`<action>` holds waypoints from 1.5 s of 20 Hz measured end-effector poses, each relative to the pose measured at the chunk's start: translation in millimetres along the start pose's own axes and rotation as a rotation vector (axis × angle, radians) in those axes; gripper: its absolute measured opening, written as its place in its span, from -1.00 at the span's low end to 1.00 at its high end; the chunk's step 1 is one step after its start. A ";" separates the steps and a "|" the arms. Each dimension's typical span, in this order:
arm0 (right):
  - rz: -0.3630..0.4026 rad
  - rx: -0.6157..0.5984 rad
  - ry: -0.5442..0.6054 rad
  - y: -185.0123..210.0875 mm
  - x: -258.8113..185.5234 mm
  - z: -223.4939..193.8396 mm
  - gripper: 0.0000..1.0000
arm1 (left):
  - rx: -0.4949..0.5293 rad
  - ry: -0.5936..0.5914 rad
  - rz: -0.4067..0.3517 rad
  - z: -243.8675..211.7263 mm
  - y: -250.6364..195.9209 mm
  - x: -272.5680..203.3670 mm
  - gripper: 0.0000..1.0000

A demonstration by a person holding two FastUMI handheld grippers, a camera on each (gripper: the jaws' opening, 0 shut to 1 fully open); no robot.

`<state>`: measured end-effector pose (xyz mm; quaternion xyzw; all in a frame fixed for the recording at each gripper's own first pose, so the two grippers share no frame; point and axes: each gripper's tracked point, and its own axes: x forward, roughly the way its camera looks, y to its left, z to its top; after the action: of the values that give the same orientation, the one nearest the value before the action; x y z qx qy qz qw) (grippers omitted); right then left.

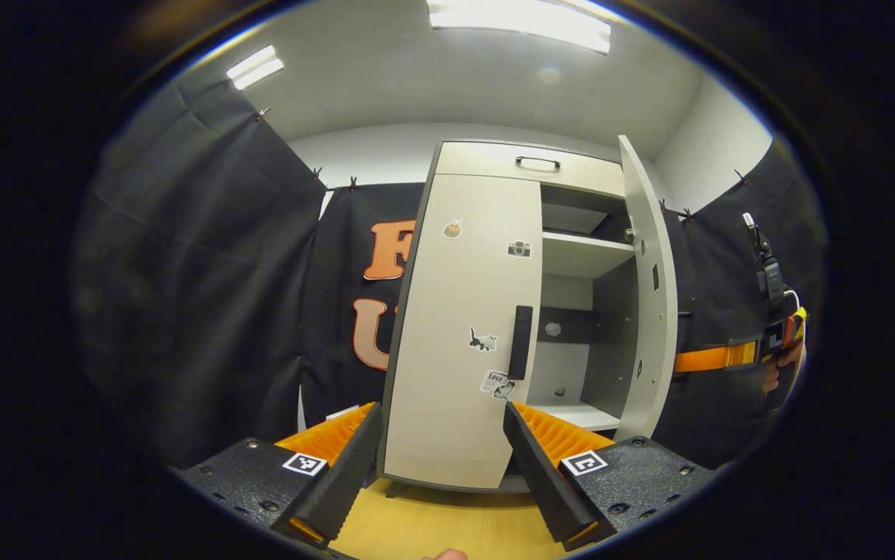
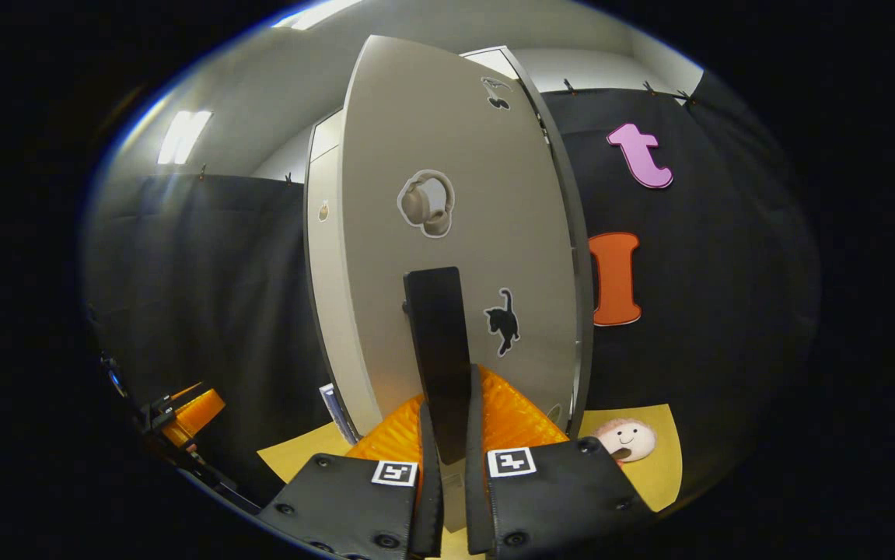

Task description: Open the right door of the double-door shoe cabinet with the right hand, and open the left door with the left hand.

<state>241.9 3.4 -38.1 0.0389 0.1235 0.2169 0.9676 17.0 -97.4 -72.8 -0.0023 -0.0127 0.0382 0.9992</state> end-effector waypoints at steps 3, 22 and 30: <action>-0.034 -0.022 -0.015 -11.2 -2.7 1.8 -0.60 | 0.004 0.006 -0.037 -4.3 -22.5 5.4 0.83; -0.270 -0.077 -0.087 -59.2 5.4 5.9 -0.70 | -0.015 0.033 -0.105 -22.1 -63.2 18.7 0.83; -0.307 -0.088 -0.097 -59.6 -15.5 6.9 -0.71 | 0.010 0.032 -0.110 -18.8 -63.1 25.5 0.89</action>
<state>254.5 -57.2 -35.7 -0.0123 0.0718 0.0695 0.9949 47.6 -158.4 -90.6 0.0029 0.0034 -0.0168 0.9998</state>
